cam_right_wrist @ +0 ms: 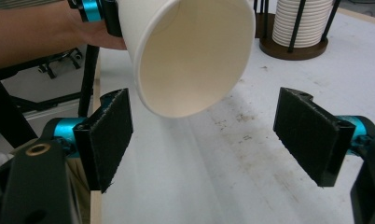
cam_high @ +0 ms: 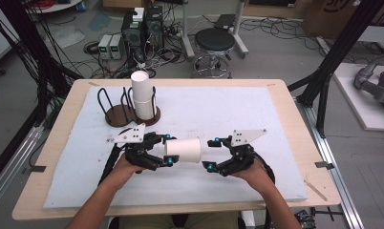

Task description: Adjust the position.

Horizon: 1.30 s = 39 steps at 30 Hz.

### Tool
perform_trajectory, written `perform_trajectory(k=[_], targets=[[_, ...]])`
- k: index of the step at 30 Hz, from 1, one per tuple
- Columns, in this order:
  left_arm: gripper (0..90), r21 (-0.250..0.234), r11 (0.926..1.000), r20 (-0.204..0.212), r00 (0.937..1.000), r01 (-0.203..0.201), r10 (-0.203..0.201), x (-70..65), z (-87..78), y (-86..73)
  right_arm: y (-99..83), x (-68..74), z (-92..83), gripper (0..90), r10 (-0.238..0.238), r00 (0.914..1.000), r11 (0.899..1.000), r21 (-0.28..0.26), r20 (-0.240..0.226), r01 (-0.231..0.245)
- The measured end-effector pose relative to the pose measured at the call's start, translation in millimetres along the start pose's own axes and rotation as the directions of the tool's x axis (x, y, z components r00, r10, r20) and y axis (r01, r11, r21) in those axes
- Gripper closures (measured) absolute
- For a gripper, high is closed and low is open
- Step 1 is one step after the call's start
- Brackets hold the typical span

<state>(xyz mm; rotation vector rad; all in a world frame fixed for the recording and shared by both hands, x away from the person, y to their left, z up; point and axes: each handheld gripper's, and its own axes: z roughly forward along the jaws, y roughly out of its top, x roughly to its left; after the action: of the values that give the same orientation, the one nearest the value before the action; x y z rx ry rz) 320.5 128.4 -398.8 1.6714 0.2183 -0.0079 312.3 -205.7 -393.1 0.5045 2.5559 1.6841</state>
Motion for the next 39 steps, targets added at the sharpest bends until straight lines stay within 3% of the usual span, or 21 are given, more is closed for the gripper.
perform_trajectory(k=[24,26,29,39], targets=[[35.0,-0.027,0.9996,0.093,0.9957,-0.002,0.004,-4.7,6.7,-2.5,6.7,6.1,20.6,18.5,0.001,0.9933,1.0,-0.009,-0.116,-0.002],[35.0,-0.024,0.9997,0.095,0.9955,-0.005,0.007,-4.9,7.4,-3.5,7.2,7.0,20.0,23.2,-0.012,0.9918,1.0,-0.024,-0.127,0.009],[35.3,-0.032,0.9995,0.099,0.9951,0.002,0.001,-5.1,6.5,-5.2,8.1,8.6,17.0,26.0,-0.047,0.991,0.998,-0.04,-0.125,0.043],[35.5,-0.019,0.9998,0.087,0.9962,0.003,-0.002,-5.3,5.4,-6.8,9.6,8.6,14.6,29.8,-0.065,0.9907,0.997,-0.044,-0.12,0.06]])
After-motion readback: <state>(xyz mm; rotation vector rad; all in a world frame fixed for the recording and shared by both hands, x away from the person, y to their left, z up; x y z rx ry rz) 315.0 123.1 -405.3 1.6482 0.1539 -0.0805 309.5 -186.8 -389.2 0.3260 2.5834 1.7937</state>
